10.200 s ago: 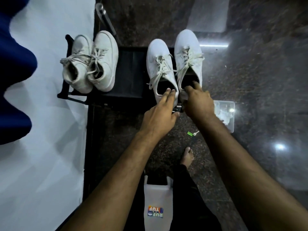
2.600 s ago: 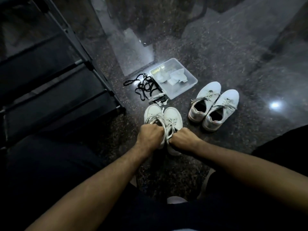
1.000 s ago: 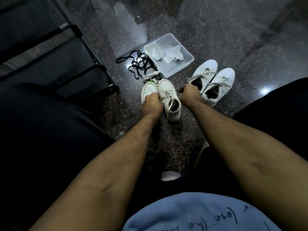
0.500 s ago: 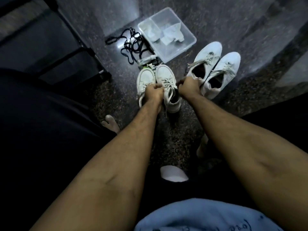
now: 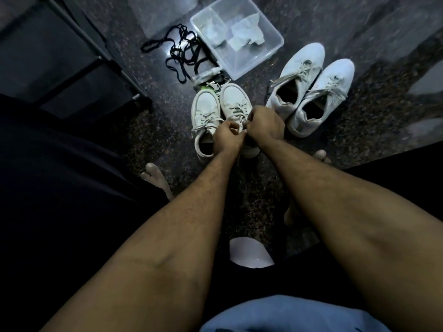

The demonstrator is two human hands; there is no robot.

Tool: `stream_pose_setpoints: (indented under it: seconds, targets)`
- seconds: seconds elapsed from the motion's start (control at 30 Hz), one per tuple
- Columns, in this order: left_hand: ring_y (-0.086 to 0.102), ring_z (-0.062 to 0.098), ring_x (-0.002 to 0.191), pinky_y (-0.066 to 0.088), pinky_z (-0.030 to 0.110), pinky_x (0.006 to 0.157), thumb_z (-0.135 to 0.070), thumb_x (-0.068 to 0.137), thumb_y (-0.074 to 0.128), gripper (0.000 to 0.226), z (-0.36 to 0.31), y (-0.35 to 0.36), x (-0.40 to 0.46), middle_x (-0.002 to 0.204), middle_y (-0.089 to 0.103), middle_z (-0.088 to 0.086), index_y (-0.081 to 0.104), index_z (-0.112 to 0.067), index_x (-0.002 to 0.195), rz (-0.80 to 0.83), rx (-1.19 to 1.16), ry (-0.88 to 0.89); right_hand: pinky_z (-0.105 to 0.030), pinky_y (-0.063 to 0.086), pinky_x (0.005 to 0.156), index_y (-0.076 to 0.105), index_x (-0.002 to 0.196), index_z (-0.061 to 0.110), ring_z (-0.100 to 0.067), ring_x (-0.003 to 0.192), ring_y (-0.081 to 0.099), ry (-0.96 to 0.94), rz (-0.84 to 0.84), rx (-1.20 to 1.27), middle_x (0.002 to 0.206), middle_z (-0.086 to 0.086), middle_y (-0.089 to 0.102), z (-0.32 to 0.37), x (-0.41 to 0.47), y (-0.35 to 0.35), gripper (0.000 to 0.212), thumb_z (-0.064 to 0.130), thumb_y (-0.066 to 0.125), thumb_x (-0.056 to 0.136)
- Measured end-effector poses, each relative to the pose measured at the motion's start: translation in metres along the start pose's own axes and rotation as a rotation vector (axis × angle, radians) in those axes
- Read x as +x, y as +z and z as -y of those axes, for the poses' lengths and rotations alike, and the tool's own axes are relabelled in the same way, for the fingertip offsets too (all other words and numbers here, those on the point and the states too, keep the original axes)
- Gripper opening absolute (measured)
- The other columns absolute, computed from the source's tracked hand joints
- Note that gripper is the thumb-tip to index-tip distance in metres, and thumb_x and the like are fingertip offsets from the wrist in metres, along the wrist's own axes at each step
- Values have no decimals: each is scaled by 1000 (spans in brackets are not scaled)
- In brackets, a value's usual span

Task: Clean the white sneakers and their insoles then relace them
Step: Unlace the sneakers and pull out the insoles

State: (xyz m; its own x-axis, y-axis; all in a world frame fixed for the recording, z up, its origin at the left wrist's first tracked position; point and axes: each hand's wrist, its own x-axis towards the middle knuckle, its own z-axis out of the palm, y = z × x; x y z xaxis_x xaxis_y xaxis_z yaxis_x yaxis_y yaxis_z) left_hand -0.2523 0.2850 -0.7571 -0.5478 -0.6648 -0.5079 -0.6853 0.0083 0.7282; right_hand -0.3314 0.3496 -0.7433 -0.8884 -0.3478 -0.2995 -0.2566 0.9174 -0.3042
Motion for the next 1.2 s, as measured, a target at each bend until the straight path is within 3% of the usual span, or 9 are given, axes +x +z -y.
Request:
stream_pose_setpoints:
  seconds: [0.17, 0.27, 0.4, 0.57, 0.7, 0.83, 1.0, 1.07, 1.2]
  targets:
    - [60, 34, 104, 51, 42, 88, -29, 83, 69, 27, 0, 5, -7, 114, 56, 14, 65, -16, 106, 80, 388, 163, -32, 51, 75, 71, 104, 12, -30, 99, 69, 162, 46, 171, 104, -11, 72, -1, 6, 1, 33, 33, 60, 82]
    - [59, 36, 105, 48, 42, 85, -32, 88, 65, 31, 1, 5, -10, 117, 58, 15, 62, -14, 114, 51, 469, 242, -34, 51, 77, 71, 107, 13, -30, 101, 68, 155, 44, 116, 108, -11, 71, -4, 3, 3, 33, 36, 63, 85]
    - [65, 31, 94, 50, 35, 80, -13, 82, 70, 7, 4, -1, -10, 96, 70, 12, 63, -14, 85, -12, 310, 175, -38, 49, 86, 68, 111, 10, -33, 108, 65, 72, -19, -29, 114, -14, 69, -7, -7, 8, 36, 39, 60, 92]
    - [66, 26, 91, 50, 31, 79, -14, 78, 72, 18, 15, -2, -9, 93, 72, 8, 56, -21, 83, -9, 100, -11, -39, 51, 93, 73, 110, 23, -31, 109, 64, 129, 129, 183, 113, -8, 71, -16, -9, 15, 39, 50, 65, 83]
    - [59, 19, 82, 45, 27, 75, -11, 80, 69, 15, 1, -5, -7, 85, 65, 1, 59, -18, 89, -78, -55, 2, -38, 56, 85, 76, 92, 17, -28, 92, 69, 152, 151, 338, 91, -7, 74, -10, 4, 7, 30, 38, 65, 73]
    - [56, 23, 68, 50, 35, 66, -16, 71, 61, 6, -15, -8, 5, 68, 60, 2, 55, -18, 71, -170, -334, -78, -31, 48, 70, 66, 71, 12, -25, 79, 63, 215, 116, 517, 75, -6, 67, -11, 9, 3, 25, 35, 59, 76]
    - [51, 14, 47, 37, 18, 44, -3, 92, 49, 19, -25, -9, -5, 67, 57, 3, 55, -18, 82, 67, -511, -155, -36, 45, 62, 56, 58, 14, -21, 67, 53, 312, 58, 964, 62, -2, 55, -1, 14, -13, 31, 27, 58, 86]
    - [55, 12, 50, 38, 15, 42, -2, 96, 48, 21, -22, -7, -8, 72, 60, 1, 56, -19, 86, 138, -514, -161, -27, 38, 52, 58, 60, 14, -17, 58, 48, 346, 45, 1171, 60, -2, 53, 2, 15, -19, 31, 26, 61, 89]
    - [57, 13, 58, 41, 14, 42, -7, 98, 53, 17, -22, -6, -12, 78, 66, 0, 60, -20, 92, 205, -555, -163, -28, 38, 54, 59, 64, 16, -15, 52, 49, 360, -12, 1479, 56, 1, 56, 4, 17, -28, 29, 25, 61, 92]
